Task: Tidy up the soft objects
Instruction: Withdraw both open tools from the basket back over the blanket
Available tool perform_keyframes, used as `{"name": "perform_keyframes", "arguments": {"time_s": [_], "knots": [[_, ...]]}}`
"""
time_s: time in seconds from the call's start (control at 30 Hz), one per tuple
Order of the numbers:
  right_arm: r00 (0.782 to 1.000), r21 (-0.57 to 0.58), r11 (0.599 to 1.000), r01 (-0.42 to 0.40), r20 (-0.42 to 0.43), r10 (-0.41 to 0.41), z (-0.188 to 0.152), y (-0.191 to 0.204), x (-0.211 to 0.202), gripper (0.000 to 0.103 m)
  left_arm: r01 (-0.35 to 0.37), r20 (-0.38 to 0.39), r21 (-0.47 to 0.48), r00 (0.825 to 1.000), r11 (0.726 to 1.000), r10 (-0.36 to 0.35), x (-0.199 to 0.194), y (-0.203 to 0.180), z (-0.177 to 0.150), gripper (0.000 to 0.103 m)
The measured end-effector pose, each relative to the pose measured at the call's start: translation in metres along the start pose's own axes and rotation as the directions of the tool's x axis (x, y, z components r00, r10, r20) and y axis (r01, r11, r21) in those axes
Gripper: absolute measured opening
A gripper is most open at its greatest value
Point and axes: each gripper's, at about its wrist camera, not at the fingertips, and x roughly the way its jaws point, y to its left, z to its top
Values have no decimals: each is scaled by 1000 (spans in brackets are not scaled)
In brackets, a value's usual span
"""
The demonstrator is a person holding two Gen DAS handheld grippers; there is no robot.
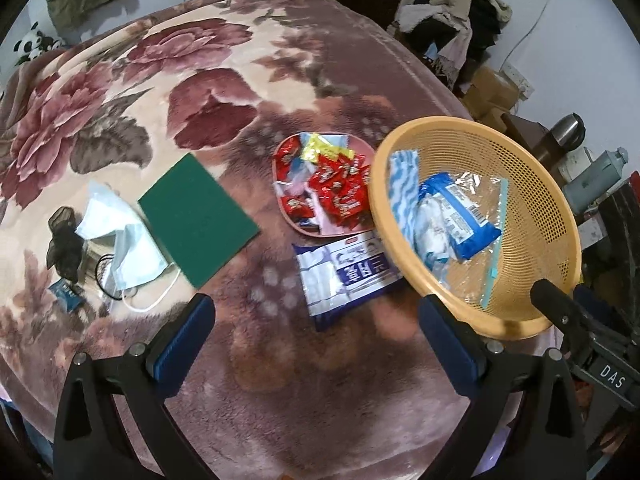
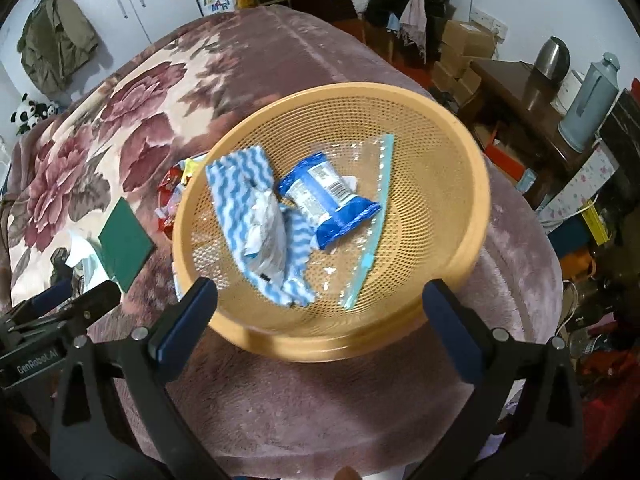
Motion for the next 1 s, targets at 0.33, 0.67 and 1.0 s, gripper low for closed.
{"name": "perform_keyframes", "arguments": {"time_s": [0.33,0.67,1.0], "knots": [[1000,-71,997,-25,-13,24,-9,42,0,103,-13,-3,-48,1000,999,13,-7,37,-10,102],[999,-122,992,-31,-32,28,-17,79,7,103,-28,-16,-110,1000,993,26,-7,84,-20,102],[998,-172,984,-42,-58,32,-25,111,16,103,-48,-35,-170,998,984,43,-7,122,-30,102]]}}
